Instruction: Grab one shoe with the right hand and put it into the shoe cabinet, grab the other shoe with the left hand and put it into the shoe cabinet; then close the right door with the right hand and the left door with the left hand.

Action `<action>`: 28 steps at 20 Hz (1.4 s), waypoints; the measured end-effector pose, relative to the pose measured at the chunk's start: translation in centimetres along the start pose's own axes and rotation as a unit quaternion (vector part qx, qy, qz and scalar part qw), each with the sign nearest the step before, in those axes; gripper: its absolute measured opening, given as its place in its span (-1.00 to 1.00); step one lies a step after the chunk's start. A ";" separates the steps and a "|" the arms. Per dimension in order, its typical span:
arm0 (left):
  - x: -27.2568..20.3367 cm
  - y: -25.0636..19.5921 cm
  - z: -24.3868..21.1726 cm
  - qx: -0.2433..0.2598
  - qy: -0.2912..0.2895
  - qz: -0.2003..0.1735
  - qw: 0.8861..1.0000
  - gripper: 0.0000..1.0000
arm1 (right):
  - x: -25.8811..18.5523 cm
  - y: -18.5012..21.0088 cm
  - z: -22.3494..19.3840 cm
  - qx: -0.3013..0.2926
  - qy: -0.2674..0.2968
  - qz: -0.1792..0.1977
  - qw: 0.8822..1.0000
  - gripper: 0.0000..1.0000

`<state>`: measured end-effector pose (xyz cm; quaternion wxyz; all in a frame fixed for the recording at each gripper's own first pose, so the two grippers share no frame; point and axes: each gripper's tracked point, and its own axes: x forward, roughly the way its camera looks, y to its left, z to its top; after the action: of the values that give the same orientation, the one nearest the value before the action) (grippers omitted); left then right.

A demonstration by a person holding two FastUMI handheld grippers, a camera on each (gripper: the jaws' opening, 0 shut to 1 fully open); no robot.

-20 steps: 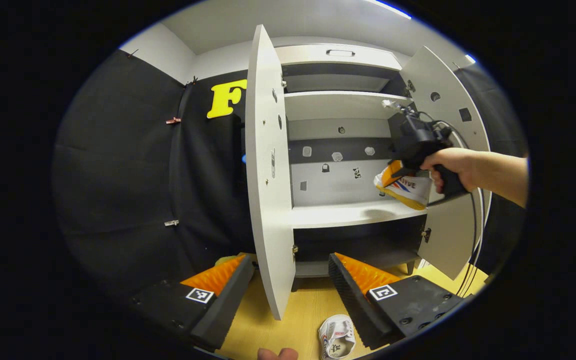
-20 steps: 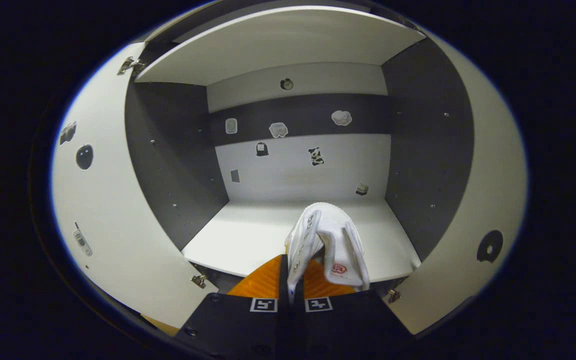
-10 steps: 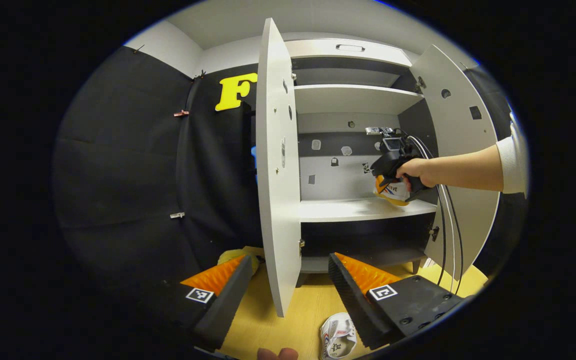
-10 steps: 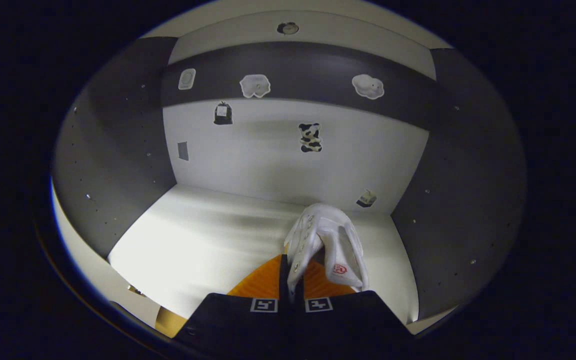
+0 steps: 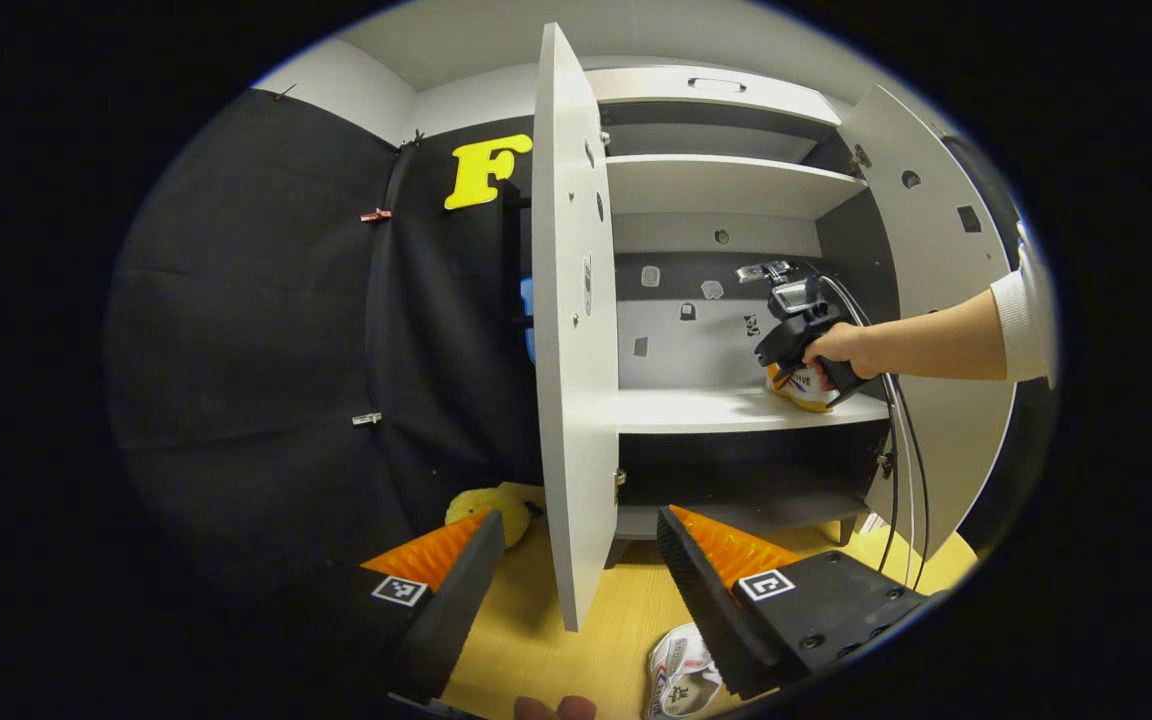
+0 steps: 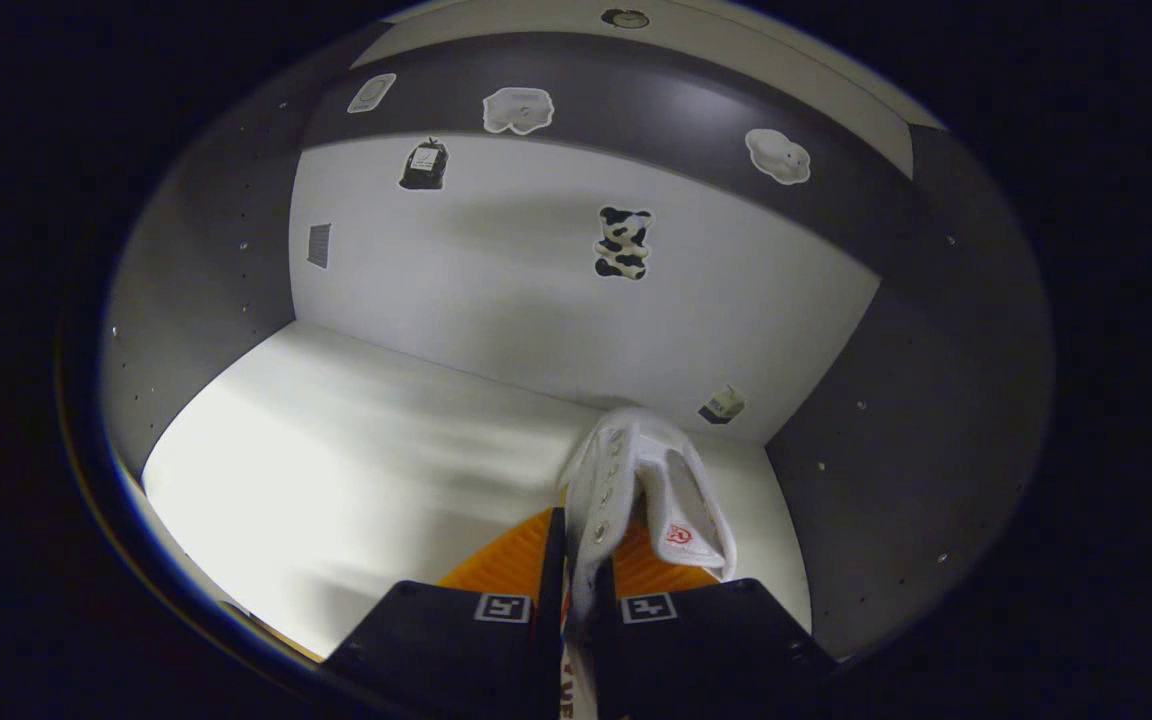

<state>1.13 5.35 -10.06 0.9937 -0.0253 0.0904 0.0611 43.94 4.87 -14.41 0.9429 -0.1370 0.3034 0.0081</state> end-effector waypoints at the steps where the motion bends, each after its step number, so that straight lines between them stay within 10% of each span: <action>1: 0.0 -0.1 0.0 0.000 0.000 -0.001 1.000 0.93 | -0.4 0.3 -0.2 0.008 0.004 0.009 1.000 -0.56; 4: 0.0 -0.3 0.0 0.003 -0.001 -0.006 1.000 0.93 | -2.3 1.0 0.4 0.035 -0.008 0.025 0.999 0.27; 10: -0.6 -0.7 -0.7 0.005 0.001 -0.016 1.000 0.93 | -8.7 1.1 1.8 0.069 -0.106 0.035 0.991 0.94; 18: -1.7 -1.1 -4.0 0.009 0.012 -0.045 0.999 0.93 | -24.0 1.1 0.7 0.102 -0.261 0.054 0.958 0.96; 28: -4.6 -6.9 -19.1 0.047 0.136 -0.162 0.976 0.88 | -37.6 -1.3 -5.4 0.119 -0.308 0.062 0.942 0.96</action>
<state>-5.86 -3.21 -27.70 0.9688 -0.0010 0.2225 -0.1096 10.33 4.75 3.33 0.9974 0.0042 0.0045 0.0723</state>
